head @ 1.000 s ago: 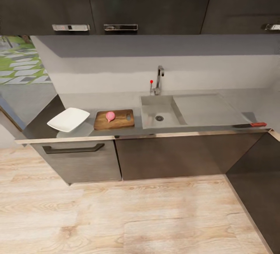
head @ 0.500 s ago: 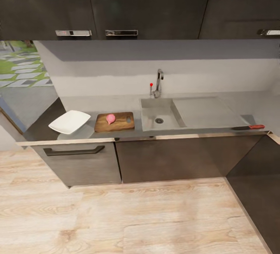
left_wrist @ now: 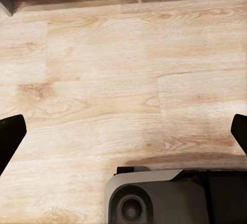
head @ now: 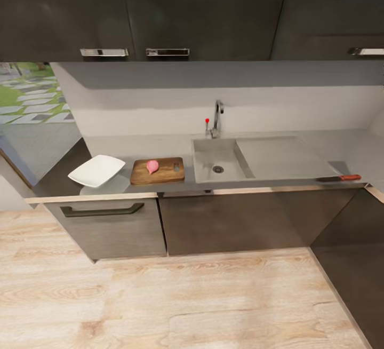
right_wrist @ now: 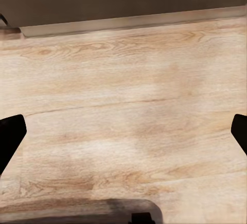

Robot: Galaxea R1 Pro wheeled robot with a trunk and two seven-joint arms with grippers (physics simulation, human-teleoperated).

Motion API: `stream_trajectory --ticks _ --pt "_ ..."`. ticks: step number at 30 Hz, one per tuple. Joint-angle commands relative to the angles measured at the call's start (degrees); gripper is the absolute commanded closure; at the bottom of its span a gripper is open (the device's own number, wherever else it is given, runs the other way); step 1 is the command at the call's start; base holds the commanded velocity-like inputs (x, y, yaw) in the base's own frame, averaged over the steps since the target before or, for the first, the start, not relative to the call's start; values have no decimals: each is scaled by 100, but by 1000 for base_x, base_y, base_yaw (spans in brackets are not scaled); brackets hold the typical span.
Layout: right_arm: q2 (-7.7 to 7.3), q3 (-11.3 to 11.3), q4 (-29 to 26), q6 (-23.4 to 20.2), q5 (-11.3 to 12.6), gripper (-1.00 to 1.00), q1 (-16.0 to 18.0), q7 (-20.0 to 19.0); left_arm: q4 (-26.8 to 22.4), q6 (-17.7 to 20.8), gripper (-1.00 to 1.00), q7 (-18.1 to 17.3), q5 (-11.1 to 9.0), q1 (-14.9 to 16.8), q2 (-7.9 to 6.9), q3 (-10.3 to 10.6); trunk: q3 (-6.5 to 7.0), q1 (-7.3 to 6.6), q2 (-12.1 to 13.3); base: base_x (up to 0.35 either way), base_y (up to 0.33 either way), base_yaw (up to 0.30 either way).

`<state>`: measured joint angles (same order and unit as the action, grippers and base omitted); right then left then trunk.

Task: In the kitchen, take the Vidalia onion out of the sink, dice it on the chopping board with the paring knife, put the diced onion into the bowl on the countertop, then place both the paring knife and the chopping board into the sink.

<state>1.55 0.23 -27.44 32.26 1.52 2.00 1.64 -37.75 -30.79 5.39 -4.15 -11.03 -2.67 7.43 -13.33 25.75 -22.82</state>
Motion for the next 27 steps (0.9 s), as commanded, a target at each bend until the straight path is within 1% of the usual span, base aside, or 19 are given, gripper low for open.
stream_trajectory --ticks 1,27 --pt "2 3 2 17 15 -100 3 12 0 -9 -100 50 -42 2 -8 48 0 3 -10 0 0 0" --pt "3 3 2 17 15 -100 3 12 13 -15 -100 50 -42 2 -5 48 238 3 -10 0 0 0"
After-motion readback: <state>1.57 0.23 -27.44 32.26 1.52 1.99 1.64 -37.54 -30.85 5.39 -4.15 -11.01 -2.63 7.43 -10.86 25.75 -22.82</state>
